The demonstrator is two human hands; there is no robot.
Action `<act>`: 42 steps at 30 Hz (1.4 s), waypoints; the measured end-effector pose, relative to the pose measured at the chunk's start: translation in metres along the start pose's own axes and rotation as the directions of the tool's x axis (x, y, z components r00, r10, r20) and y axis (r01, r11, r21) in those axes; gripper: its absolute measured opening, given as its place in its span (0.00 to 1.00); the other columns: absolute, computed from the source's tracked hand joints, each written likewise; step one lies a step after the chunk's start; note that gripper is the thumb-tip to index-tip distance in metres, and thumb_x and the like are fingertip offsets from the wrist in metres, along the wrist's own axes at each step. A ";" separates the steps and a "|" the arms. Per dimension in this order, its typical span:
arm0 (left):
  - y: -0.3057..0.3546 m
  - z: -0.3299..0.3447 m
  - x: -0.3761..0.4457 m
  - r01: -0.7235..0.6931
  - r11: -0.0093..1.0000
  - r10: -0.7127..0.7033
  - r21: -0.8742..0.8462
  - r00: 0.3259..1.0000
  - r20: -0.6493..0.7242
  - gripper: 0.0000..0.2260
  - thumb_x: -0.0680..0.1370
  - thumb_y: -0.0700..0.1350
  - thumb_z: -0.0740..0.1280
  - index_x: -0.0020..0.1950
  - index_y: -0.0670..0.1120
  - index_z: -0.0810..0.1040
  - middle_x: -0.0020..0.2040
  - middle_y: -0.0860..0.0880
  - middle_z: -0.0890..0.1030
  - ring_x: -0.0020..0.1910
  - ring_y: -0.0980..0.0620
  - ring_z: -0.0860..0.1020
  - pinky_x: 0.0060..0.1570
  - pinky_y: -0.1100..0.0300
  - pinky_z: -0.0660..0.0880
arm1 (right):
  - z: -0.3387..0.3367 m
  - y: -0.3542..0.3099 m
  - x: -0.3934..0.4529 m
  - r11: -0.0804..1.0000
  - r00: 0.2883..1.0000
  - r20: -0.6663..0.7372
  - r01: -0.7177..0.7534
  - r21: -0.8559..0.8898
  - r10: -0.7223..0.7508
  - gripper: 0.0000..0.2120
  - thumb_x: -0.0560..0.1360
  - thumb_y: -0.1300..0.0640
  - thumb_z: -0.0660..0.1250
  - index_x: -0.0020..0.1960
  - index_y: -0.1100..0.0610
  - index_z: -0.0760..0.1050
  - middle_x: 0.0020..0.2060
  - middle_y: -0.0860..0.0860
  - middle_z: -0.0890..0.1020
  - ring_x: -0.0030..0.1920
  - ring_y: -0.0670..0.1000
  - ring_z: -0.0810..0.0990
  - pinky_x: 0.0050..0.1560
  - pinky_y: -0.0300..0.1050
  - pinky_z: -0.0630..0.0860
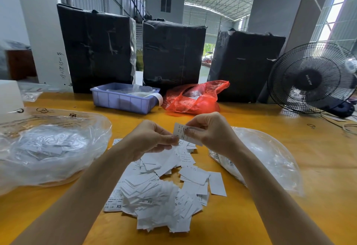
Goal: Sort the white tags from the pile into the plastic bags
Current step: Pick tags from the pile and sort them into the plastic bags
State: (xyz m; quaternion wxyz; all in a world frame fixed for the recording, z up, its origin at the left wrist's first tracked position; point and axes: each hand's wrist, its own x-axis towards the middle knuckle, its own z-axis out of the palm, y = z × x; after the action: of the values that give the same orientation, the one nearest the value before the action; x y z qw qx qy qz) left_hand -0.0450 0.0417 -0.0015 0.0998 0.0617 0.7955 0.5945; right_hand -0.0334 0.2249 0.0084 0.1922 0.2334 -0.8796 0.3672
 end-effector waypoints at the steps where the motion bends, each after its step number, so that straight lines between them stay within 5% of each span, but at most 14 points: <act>1: 0.000 0.000 0.000 -0.005 1.000 0.005 -0.002 1.000 0.004 0.03 0.68 0.43 0.75 0.39 0.44 0.85 0.34 0.51 0.84 0.29 0.61 0.80 0.29 0.70 0.74 | 0.000 -0.001 0.000 1.000 1.000 0.014 -0.001 0.001 0.001 0.06 0.72 0.61 0.72 0.48 0.60 0.82 0.46 0.54 0.84 0.43 0.47 0.81 0.43 0.39 0.81; 7: -0.003 0.004 0.001 -0.025 1.000 0.025 0.011 1.000 0.005 0.03 0.67 0.43 0.75 0.36 0.44 0.84 0.31 0.49 0.83 0.29 0.60 0.80 0.30 0.69 0.75 | 0.000 -0.002 0.000 0.996 0.977 0.199 -0.084 0.002 0.082 0.09 0.72 0.54 0.73 0.49 0.58 0.83 0.40 0.53 0.84 0.42 0.52 0.82 0.43 0.55 0.81; 17: -0.003 0.009 -0.001 -0.014 0.999 0.017 -0.043 0.997 0.081 0.14 0.64 0.49 0.72 0.40 0.39 0.84 0.33 0.46 0.83 0.28 0.59 0.79 0.31 0.68 0.75 | -0.006 0.000 -0.001 0.971 0.911 0.351 -0.239 0.019 0.217 0.17 0.70 0.60 0.73 0.59 0.55 0.79 0.42 0.52 0.84 0.44 0.50 0.83 0.47 0.46 0.82; 21: -0.004 0.013 0.000 -0.031 0.999 0.035 -0.031 0.993 0.115 0.21 0.65 0.55 0.69 0.43 0.37 0.82 0.41 0.41 0.84 0.38 0.51 0.81 0.40 0.62 0.79 | -0.005 0.000 -0.002 0.969 0.920 0.332 -0.242 0.058 0.210 0.24 0.68 0.61 0.75 0.62 0.59 0.75 0.39 0.52 0.83 0.42 0.51 0.84 0.46 0.47 0.82; 27: -0.005 0.021 -0.004 -0.054 0.998 0.049 0.036 0.989 0.136 0.19 0.65 0.60 0.65 0.34 0.46 0.83 0.35 0.45 0.84 0.32 0.55 0.81 0.32 0.65 0.74 | 0.001 -0.001 -0.001 0.965 0.935 0.292 -0.240 0.104 0.201 0.35 0.62 0.59 0.79 0.65 0.53 0.69 0.48 0.52 0.77 0.46 0.52 0.81 0.47 0.50 0.82; 31: -0.005 0.023 0.001 -0.035 0.995 0.030 -0.092 0.998 -0.053 0.18 0.68 0.60 0.66 0.37 0.45 0.82 0.36 0.45 0.83 0.30 0.56 0.80 0.30 0.65 0.75 | 0.004 0.001 0.000 0.964 0.971 0.101 -0.229 0.135 0.217 0.26 0.66 0.54 0.77 0.60 0.54 0.71 0.46 0.47 0.77 0.44 0.47 0.79 0.38 0.37 0.79; 34: -0.005 0.023 0.004 -0.015 0.969 -0.025 -0.248 0.988 -0.155 0.17 0.72 0.57 0.67 0.42 0.43 0.80 0.39 0.45 0.82 0.33 0.53 0.81 0.35 0.61 0.77 | 0.009 0.003 0.000 0.893 0.956 0.046 -0.286 0.349 0.289 0.16 0.68 0.61 0.75 0.54 0.60 0.75 0.41 0.53 0.81 0.37 0.47 0.83 0.36 0.36 0.79; 42: -0.007 0.029 0.002 0.018 0.967 -0.042 -0.255 0.995 -0.088 0.19 0.73 0.58 0.66 0.49 0.43 0.81 0.42 0.45 0.83 0.37 0.51 0.81 0.43 0.56 0.75 | 0.021 0.000 -0.004 0.853 0.973 0.046 -0.220 0.473 0.226 0.07 0.69 0.66 0.73 0.47 0.65 0.80 0.39 0.56 0.83 0.38 0.50 0.83 0.42 0.40 0.82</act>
State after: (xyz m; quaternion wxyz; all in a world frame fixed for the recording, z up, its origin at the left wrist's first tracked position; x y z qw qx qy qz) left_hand -0.0404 0.0668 -0.0164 0.0787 0.0086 0.7173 0.6922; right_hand -0.0339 0.2103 -0.0072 0.0903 0.1678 -0.7825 0.5928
